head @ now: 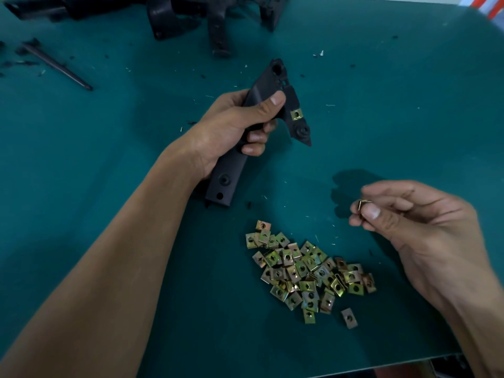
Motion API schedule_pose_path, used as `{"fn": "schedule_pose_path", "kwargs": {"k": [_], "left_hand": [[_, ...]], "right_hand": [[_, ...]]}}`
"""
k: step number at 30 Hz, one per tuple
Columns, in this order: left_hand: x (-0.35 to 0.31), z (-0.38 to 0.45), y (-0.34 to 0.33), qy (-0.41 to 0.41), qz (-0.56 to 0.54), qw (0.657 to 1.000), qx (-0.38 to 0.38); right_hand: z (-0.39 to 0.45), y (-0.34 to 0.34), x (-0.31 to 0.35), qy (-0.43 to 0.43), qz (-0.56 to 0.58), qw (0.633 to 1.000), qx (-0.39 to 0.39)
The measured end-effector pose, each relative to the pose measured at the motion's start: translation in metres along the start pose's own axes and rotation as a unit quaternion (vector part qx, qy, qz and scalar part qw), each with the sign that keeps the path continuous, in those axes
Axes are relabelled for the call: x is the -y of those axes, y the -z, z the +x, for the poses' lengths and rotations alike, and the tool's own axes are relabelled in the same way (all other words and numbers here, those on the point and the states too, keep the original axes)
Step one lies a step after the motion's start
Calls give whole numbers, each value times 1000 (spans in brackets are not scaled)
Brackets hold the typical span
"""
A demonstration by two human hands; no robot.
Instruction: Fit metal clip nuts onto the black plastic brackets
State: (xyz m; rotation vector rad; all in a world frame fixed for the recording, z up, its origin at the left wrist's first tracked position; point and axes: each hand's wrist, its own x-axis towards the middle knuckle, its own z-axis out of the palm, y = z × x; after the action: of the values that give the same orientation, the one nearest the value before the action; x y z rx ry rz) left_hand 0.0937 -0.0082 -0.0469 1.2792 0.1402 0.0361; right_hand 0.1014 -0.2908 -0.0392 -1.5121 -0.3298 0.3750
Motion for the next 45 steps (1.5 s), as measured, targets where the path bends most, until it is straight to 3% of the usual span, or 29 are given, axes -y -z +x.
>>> {"fn": "schedule_pose_path", "kwargs": {"k": [4, 12, 15, 20, 28, 33, 42, 45], "left_hand": [[0, 0, -1, 0, 0, 1000, -1], [-1, -1, -2, 2, -4, 1000, 1], [-2, -1, -1, 2, -1, 1000, -1], [-2, -2, -1, 3, -1, 1000, 1], [-2, -4, -1, 8, -7, 1000, 4], [-3, -3, -2, 9, -8, 1000, 11], [0, 1, 0, 6, -5, 1000, 19], [1, 1, 0, 5, 6, 1000, 17]], "right_hand": [[2, -2, 1, -6, -7, 1000, 6], [-2, 20, 16, -74, -140, 979, 126], [-1, 35, 22, -104, -87, 979, 155], [22, 32, 16, -82, -21, 985, 147], [114, -30, 2, -91, 215, 971, 57], [145, -68, -1, -68, 248, 964, 71], [144, -78, -2, -65, 261, 951, 150], [143, -82, -1, -77, 284, 945, 140]]}}
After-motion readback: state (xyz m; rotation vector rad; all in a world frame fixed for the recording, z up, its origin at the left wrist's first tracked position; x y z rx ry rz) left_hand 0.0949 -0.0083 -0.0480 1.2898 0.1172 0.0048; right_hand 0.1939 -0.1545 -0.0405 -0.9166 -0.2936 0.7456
